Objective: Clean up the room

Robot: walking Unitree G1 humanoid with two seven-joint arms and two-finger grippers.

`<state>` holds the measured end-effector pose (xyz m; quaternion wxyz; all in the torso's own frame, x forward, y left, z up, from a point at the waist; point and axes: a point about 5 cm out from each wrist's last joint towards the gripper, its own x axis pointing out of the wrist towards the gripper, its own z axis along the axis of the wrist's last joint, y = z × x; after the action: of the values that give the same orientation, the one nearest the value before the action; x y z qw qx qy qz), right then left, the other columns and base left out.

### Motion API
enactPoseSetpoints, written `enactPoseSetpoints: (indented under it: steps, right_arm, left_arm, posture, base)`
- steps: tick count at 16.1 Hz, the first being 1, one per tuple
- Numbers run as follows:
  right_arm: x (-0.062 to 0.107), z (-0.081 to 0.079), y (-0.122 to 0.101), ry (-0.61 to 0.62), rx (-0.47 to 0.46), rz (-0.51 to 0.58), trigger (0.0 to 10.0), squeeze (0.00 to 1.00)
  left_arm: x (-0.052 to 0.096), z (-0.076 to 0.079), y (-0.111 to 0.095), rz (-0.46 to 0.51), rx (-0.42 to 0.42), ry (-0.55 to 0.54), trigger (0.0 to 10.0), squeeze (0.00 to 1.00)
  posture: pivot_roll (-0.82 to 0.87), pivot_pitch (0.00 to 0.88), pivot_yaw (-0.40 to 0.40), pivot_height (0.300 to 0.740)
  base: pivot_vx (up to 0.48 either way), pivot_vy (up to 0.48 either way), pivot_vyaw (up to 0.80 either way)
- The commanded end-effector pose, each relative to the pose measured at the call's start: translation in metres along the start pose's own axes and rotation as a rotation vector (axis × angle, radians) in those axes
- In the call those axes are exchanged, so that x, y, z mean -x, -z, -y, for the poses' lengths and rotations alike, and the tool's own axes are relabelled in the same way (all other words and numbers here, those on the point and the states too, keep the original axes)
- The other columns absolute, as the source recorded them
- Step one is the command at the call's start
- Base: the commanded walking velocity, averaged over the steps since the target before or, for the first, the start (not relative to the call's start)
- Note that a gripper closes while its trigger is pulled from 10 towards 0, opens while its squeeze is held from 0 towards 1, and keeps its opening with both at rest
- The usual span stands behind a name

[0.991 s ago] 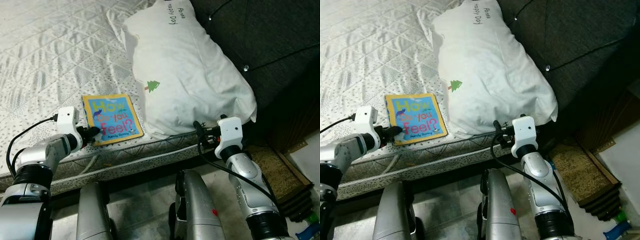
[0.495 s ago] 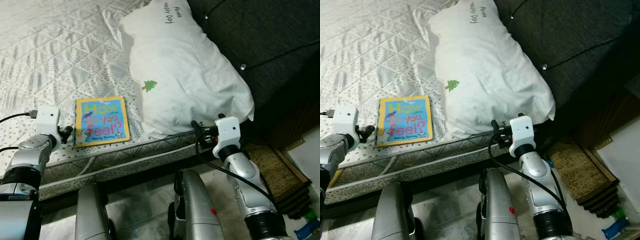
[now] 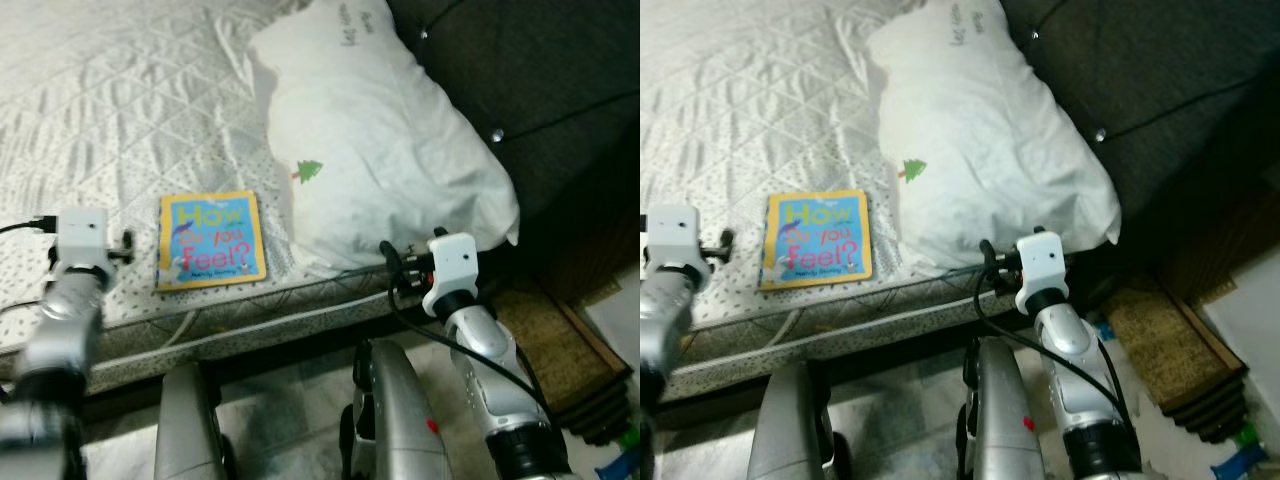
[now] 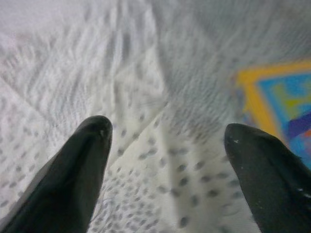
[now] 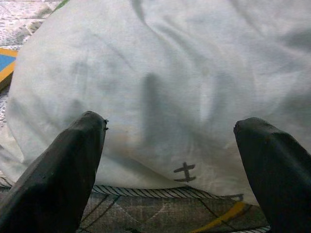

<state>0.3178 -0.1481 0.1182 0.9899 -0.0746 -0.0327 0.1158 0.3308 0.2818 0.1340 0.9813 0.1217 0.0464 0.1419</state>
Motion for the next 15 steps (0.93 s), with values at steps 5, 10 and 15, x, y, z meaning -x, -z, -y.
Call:
enactPoseSetpoints:
  steps: [5, 10, 15]
  right_arm:
    - [-0.009, -0.011, -0.023, -0.011, -0.133, 0.065, 10.0, 0.0]
    - [-0.013, -0.027, -0.034, -0.063, -0.237, 0.085, 10.0, 0.0]
    - [-0.019, -0.026, -0.042, -0.07, -0.309, 0.118, 10.0, 0.0]
  left_arm:
    - [0.061, 0.025, -0.005, 0.209, 0.036, -0.087, 10.0, 1.0]
    - [0.092, 0.038, -0.006, 0.296, 0.058, -0.032, 10.0, 1.0]
    - [0.099, 0.037, -0.007, 0.327, 0.061, -0.04, 10.0, 1.0]
  posture:
    - [0.1, 0.208, -0.055, 0.527]
    - [0.12, 0.174, -0.034, 0.527]
    - [0.13, 0.12, -0.028, 0.527]
  base:
    - [0.0, 0.0, 0.0]
    - [0.0, 0.0, 0.0]
    - [0.0, 0.0, 0.0]
